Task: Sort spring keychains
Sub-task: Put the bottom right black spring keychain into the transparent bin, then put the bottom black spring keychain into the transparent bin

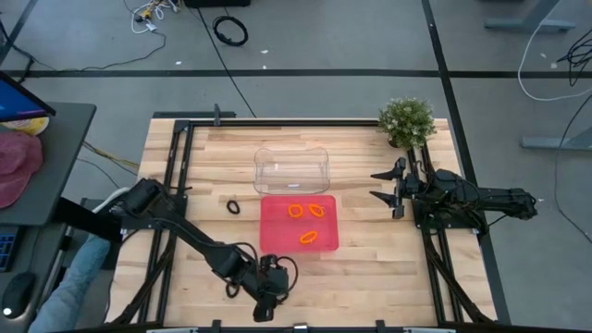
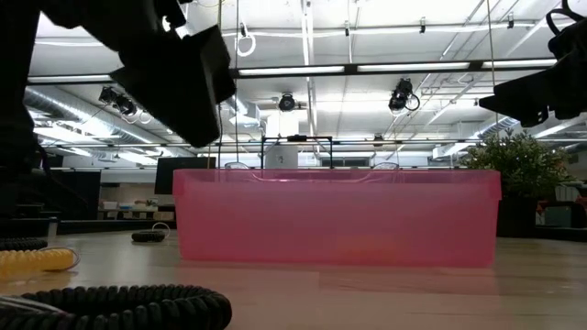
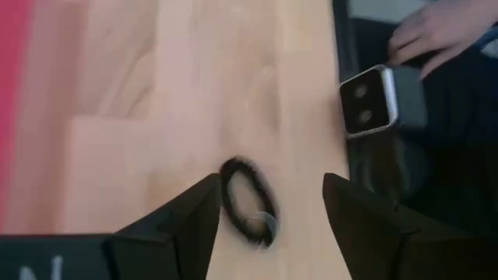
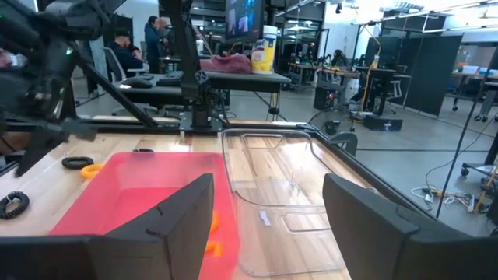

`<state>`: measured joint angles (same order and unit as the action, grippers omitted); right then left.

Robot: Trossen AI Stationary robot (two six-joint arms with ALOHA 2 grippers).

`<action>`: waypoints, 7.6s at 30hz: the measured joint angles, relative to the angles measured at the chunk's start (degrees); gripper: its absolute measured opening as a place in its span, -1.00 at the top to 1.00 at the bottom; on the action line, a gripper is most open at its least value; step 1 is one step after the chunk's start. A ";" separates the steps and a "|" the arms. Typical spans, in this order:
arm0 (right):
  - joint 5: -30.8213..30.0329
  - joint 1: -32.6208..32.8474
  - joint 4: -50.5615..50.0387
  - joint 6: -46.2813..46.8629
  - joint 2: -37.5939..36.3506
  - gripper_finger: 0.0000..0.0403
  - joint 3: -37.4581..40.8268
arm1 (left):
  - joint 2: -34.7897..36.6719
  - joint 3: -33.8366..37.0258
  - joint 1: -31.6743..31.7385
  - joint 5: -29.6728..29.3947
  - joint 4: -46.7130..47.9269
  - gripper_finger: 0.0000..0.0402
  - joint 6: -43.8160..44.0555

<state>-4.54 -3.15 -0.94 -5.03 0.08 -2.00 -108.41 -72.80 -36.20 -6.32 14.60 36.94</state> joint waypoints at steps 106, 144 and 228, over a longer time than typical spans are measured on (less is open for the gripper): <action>0.00 0.01 0.89 0.00 0.46 -0.23 0.02 | -6.26 -18.51 24.29 -47.70 23.37 0.93 -29.33; 0.01 -0.01 0.89 -0.01 0.46 -0.23 0.02 | -6.23 -20.10 34.87 -41.69 18.30 0.64 -37.65; 0.00 0.01 1.27 -0.01 0.44 -0.23 0.02 | -2.15 -20.96 -10.20 -22.83 45.34 0.12 20.12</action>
<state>-4.54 -3.14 0.33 -5.04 0.51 -1.98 -110.56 -93.76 -46.40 -29.15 59.94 57.06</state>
